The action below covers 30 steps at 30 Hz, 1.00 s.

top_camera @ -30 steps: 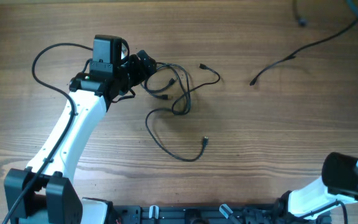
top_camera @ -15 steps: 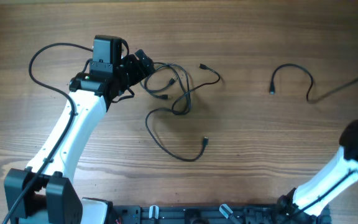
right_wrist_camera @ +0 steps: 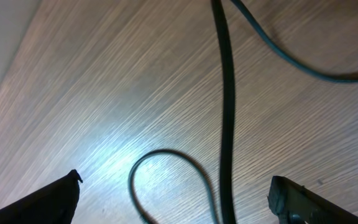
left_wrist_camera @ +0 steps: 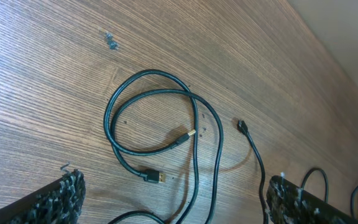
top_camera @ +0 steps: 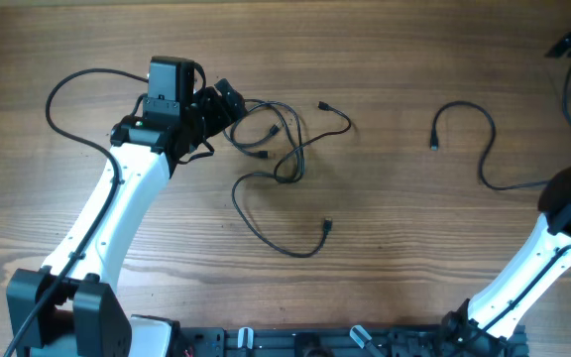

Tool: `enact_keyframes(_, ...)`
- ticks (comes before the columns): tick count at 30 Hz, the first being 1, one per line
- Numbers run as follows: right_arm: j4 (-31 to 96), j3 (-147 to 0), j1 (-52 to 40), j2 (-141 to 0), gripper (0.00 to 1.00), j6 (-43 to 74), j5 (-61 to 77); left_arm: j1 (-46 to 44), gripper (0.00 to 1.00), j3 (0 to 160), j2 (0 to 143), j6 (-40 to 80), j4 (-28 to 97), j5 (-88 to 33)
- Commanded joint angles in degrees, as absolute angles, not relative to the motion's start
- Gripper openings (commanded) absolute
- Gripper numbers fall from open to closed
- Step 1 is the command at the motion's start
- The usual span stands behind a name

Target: Untangle cables

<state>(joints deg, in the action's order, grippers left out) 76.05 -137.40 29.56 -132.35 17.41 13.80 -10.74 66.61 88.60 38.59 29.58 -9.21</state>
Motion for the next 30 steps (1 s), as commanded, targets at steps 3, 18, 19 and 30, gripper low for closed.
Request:
enact_keyframes(3,76.09,-138.43,26.13,-123.70,1.00,23.31,-10.24,-10.63,0.95,66.76,88.29,37.71,29.69,-8.45)
enact_keyframes(18,86.54,-138.23,10.94,-121.49,0.94,-0.69,27.03,-10.17,0.94,66.76,88.29,36.84,30.98,-12.73)
enact_keyframes(19,87.05,-138.23,8.45,-121.49,0.94,-1.58,27.03,-9.76,0.94,66.76,88.29,35.20,31.70,-14.11)
enact_keyframes(30,87.18,-133.88,-16.75,-123.07,0.92,9.30,22.20,6.46,0.94,66.76,88.29,38.41,36.49,-17.50)
